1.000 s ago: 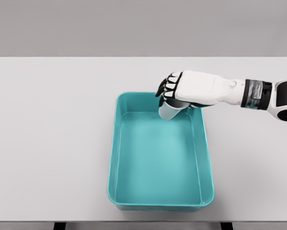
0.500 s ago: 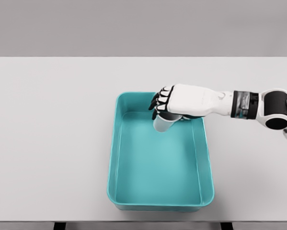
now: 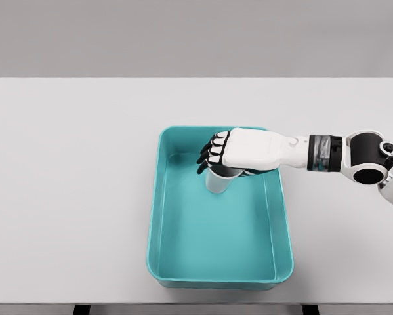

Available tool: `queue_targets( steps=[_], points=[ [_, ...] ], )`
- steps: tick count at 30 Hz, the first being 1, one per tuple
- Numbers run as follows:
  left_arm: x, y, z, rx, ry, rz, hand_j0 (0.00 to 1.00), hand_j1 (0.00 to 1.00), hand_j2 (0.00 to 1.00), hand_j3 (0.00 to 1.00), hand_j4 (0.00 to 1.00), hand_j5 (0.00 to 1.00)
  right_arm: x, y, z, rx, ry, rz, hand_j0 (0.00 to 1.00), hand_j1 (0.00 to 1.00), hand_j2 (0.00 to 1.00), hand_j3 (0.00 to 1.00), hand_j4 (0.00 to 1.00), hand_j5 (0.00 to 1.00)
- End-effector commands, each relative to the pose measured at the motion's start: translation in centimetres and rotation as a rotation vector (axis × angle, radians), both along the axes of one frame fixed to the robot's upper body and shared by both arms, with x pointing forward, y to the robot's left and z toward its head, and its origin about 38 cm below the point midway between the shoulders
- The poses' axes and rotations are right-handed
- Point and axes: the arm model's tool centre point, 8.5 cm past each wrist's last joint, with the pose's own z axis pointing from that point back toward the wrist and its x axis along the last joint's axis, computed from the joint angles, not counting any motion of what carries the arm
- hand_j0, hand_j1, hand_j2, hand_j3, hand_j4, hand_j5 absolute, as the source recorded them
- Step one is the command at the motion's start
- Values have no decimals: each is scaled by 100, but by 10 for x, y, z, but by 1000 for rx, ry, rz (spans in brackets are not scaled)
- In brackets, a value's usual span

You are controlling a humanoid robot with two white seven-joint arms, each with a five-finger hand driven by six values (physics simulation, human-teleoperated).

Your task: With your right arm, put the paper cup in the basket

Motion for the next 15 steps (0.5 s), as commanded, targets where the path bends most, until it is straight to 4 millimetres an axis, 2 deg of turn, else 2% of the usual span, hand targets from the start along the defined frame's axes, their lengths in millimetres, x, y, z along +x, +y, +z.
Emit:
queue_targets(
  steps=[1, 6, 15],
  points=[
    [0, 0, 0, 0, 0, 0, 100, 100, 100, 100, 100, 100, 0, 0, 0, 5, 4, -2, 87, 87, 87, 87, 87, 87],
    [0, 0, 0, 0, 0, 0, 100, 100, 100, 100, 100, 100, 0, -1, 0, 4, 4, -3, 100, 100, 100, 100, 100, 100],
    [0, 0, 0, 0, 0, 0, 100, 100, 100, 100, 100, 100, 1, -2, 1, 4, 4, -6, 100, 100, 100, 100, 100, 100]
  ],
)
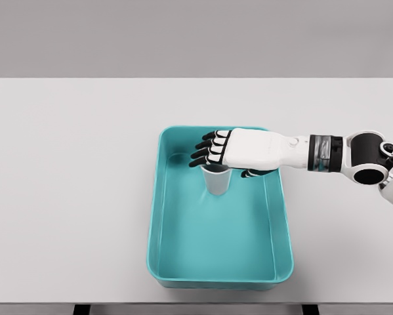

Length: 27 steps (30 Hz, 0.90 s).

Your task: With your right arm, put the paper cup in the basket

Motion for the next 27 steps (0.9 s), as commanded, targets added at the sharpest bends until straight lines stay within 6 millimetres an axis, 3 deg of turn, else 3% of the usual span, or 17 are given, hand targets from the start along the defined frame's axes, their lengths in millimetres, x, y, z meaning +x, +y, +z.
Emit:
queue_targets(
  steps=[1, 15, 18, 24, 27],
  points=[
    [0, 0, 0, 0, 0, 0, 100, 100, 100, 100, 100, 100, 0, -1, 1, 5, 4, -4, 100, 100, 100, 100, 100, 100],
    [1, 0, 0, 0, -1, 0, 100, 100, 100, 100, 100, 100, 4, -12, 9, -4, -12, -24, 100, 100, 100, 100, 100, 100],
    [0, 0, 0, 0, 0, 0, 100, 100, 100, 100, 100, 100, 9, -14, 21, -2, -41, -30, 100, 100, 100, 100, 100, 100],
    [0, 0, 0, 0, 0, 0, 100, 100, 100, 100, 100, 100, 25, -59, 75, -58, -166, -116, 100, 100, 100, 100, 100, 100],
    [0, 0, 0, 0, 0, 0, 100, 100, 100, 100, 100, 100, 27, -100, 89, -38, -127, -216, 100, 100, 100, 100, 100, 100]
  ],
)
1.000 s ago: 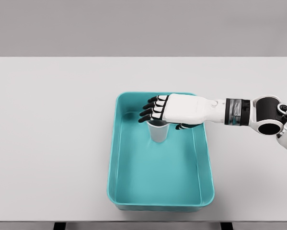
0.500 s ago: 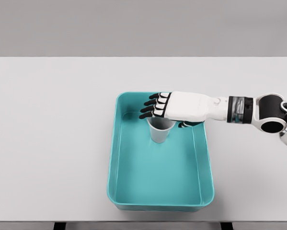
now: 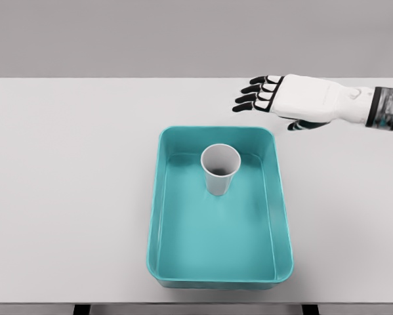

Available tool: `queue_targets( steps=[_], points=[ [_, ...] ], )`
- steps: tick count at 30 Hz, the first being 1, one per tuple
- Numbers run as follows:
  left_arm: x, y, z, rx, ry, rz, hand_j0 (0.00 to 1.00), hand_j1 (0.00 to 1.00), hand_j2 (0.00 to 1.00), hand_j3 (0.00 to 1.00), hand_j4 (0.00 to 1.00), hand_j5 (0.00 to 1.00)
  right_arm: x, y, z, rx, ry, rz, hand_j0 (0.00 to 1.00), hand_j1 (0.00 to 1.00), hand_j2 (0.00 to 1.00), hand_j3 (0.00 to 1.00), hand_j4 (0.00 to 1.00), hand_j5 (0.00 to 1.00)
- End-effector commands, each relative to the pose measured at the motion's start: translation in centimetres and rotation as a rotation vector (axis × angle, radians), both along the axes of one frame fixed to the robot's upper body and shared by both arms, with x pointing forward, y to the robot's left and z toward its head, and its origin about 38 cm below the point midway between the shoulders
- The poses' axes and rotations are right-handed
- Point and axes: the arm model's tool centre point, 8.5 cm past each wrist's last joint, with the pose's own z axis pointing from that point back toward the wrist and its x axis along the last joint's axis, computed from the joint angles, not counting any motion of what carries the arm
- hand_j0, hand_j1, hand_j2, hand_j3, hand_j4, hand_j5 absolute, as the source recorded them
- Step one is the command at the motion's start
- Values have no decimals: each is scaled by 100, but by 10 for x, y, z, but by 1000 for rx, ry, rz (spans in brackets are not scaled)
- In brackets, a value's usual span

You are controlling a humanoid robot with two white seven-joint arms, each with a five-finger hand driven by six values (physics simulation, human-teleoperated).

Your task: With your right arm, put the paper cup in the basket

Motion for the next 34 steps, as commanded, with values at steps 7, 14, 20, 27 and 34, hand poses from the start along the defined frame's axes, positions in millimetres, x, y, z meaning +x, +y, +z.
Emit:
queue_targets(
  steps=[7, 14, 20, 27, 34],
  points=[
    [0, 0, 0, 0, -1, 0, 100, 100, 100, 100, 100, 100, 16, -110, 7, -49, 37, -297, 100, 100, 100, 100, 100, 100],
    [0, 0, 0, 0, 0, 0, 100, 100, 100, 100, 100, 100, 5, -101, -43, -52, 142, -276, 100, 100, 100, 100, 100, 100],
    [0, 0, 0, 0, 0, 0, 100, 100, 100, 100, 100, 100, -5, -88, -44, -38, 144, -234, 100, 100, 100, 100, 100, 100],
    [0, 0, 0, 0, 0, 0, 100, 100, 100, 100, 100, 100, -19, -115, -44, -84, 158, -281, 100, 100, 100, 100, 100, 100],
    [-3, 0, 0, 0, 7, 4, 100, 100, 100, 100, 100, 100, -19, -127, -48, -93, 175, -314, 100, 100, 100, 100, 100, 100]
  ],
)
